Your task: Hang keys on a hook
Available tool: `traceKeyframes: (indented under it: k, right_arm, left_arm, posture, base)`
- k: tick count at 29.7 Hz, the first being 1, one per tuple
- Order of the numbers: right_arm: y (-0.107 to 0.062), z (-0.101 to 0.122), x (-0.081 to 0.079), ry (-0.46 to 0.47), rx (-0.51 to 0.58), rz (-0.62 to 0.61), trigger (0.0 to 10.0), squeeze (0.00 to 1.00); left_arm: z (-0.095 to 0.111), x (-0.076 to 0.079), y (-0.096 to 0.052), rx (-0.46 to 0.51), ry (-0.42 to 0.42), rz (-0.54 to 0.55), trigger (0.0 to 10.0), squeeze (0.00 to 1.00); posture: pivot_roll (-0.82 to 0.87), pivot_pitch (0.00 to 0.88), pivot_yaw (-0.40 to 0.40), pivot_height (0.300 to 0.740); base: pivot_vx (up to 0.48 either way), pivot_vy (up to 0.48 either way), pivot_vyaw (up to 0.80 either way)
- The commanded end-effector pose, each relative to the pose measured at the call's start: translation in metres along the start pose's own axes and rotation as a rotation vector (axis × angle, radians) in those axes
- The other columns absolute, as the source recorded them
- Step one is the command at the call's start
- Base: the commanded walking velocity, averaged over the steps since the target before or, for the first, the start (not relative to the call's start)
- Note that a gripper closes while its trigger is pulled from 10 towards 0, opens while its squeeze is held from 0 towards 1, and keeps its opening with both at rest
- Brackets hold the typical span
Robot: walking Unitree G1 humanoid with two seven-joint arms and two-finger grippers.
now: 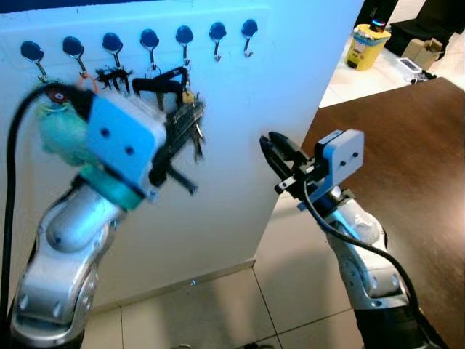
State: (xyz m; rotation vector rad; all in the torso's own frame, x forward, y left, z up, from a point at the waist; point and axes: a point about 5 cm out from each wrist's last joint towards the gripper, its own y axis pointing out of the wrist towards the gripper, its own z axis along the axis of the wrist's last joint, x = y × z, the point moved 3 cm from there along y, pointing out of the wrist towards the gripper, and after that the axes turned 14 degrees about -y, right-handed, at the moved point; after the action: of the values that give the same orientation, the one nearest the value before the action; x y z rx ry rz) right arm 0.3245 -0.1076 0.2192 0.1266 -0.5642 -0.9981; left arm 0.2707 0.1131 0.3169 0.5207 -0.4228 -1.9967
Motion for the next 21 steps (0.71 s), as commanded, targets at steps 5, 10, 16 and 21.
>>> traceKeyframes:
  k: [5, 10, 16, 21]
  right_arm:
    - [-0.001, -0.010, -0.010, 0.013, -0.015, 0.025, 10.0, 0.00]
    - [0.000, -0.012, -0.013, 0.017, -0.020, 0.031, 10.0, 0.00]
    - [0.002, -0.015, -0.018, 0.025, -0.022, 0.035, 10.0, 0.00]
    - [0.002, -0.016, -0.018, 0.024, -0.023, 0.034, 10.0, 0.00]
  left_arm:
    - [0.013, 0.005, 0.024, 0.048, -0.058, -0.018, 10.0, 0.00]
    - [0.008, 0.006, 0.030, 0.014, -0.026, -0.015, 10.0, 0.00]
    - [-0.003, 0.011, 0.047, -0.009, -0.040, 0.010, 10.0, 0.00]
    - [-0.005, 0.014, 0.051, -0.016, -0.062, 0.004, 10.0, 0.00]
  posture:
    - [0.11, 0.024, 0.065, 0.740]
    - [0.11, 0.016, 0.067, 0.740]
    - [0.08, 0.006, 0.068, 0.740]
    - [0.07, 0.002, 0.066, 0.740]
  base:
    - [0.000, 0.000, 0.00]
    - [0.000, 0.000, 0.00]
    - [0.000, 0.000, 0.00]
    - [0.000, 0.000, 0.00]
